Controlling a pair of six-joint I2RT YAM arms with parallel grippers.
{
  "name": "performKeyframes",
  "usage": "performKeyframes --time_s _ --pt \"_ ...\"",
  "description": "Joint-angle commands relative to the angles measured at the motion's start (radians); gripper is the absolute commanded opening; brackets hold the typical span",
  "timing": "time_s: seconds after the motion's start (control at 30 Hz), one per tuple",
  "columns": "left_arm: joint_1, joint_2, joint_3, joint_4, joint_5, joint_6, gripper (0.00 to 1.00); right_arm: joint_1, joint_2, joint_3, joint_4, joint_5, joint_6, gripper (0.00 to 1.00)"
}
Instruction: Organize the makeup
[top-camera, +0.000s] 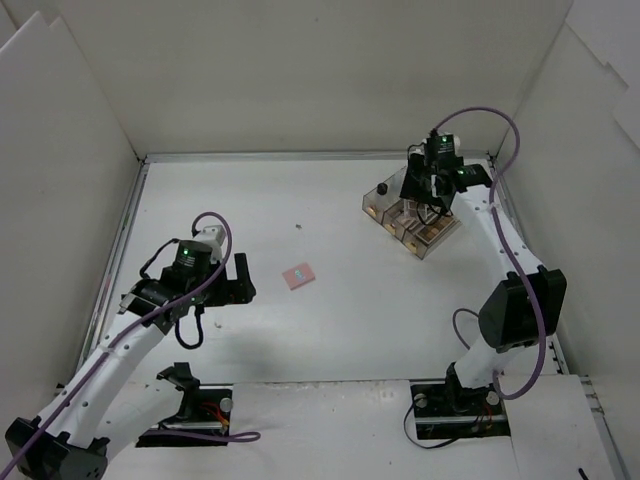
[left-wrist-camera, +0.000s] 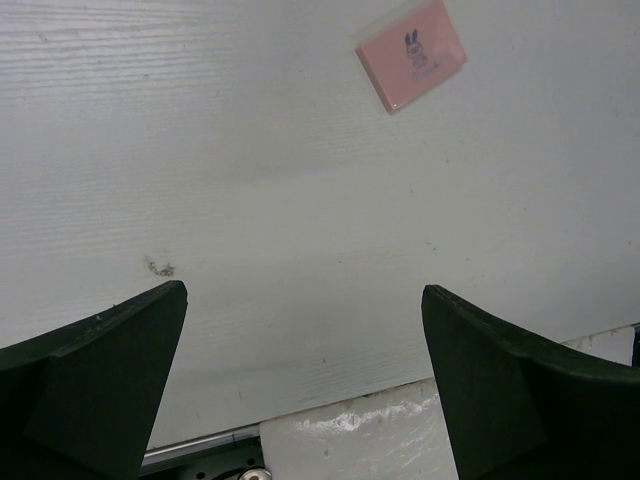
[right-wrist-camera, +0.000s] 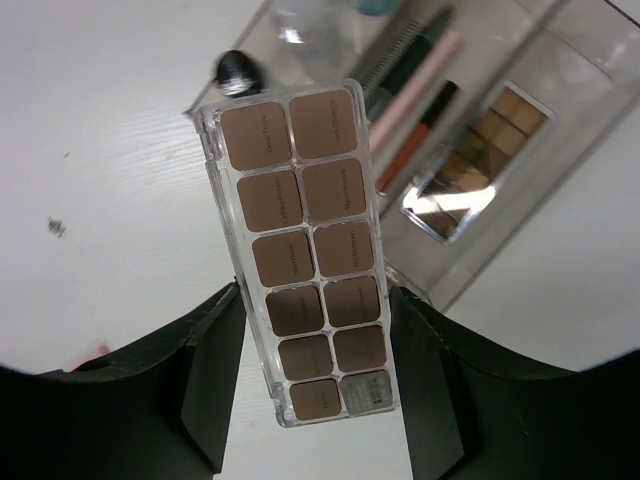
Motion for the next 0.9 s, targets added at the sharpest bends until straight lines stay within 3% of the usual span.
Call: performKeyframes --time_s 0.0,0.3,0.87 --pt "0.024 0.006 0.050 0.066 0.026 0.043 1.00 -0.077 -0.083 -0.086 0.018 0.105 0.213 0.00" --pt "0.072 -0.012 0.044 0.043 0.018 0.085 1.00 -0.204 -0.079 -0.177 0.076 0.130 0.410 0.00" --pt "0.101 -0.129 0.039 0.022 -0.075 0.129 0.99 -0.300 0.142 -0.085 0.113 0.102 0.597 0.06"
